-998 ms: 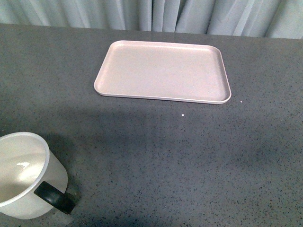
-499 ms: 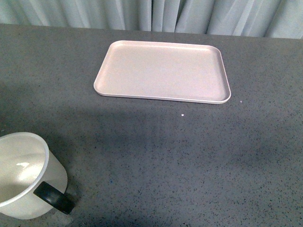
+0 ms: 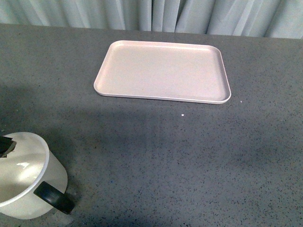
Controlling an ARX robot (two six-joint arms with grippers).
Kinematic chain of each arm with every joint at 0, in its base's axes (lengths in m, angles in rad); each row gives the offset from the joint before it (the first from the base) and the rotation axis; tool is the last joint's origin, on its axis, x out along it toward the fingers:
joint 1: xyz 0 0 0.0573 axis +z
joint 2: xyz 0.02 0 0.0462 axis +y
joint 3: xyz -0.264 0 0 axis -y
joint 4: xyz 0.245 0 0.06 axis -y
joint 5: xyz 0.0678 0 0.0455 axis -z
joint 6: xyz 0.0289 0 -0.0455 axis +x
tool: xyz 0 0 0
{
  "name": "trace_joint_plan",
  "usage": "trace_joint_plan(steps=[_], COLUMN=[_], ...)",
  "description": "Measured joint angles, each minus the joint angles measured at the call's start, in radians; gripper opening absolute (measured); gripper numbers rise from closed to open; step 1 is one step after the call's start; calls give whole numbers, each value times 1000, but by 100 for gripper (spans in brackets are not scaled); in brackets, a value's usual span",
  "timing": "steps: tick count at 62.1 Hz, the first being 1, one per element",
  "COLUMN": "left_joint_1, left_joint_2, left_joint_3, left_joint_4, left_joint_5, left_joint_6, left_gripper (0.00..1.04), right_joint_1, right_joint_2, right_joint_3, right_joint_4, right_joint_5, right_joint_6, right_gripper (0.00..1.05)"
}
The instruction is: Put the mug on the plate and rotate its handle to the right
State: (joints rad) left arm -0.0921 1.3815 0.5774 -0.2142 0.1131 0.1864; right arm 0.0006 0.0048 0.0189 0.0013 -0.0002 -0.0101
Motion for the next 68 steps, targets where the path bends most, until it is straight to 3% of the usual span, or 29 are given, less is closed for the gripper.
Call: trace_joint_plan(steps=[22, 29, 58, 68], left_joint_1=[5, 5, -19, -35], left_joint_2=[121, 153, 136, 103], left_joint_3=[10, 29, 76, 142], left_joint_4=[40, 46, -47, -120], left_joint_5=[9, 7, 19, 25], left_joint_6=[39, 41, 12, -12], left_gripper=[95, 73, 3, 2], right_joint_1=[0, 0, 0, 0], right_joint_2=[0, 0, 0, 0], right_joint_3=[0, 0, 0, 0], right_joint_4=[0, 0, 0, 0], right_joint_5=[0, 0, 0, 0], right_joint_6=[0, 0, 0, 0], right_gripper=[95, 96, 95, 95])
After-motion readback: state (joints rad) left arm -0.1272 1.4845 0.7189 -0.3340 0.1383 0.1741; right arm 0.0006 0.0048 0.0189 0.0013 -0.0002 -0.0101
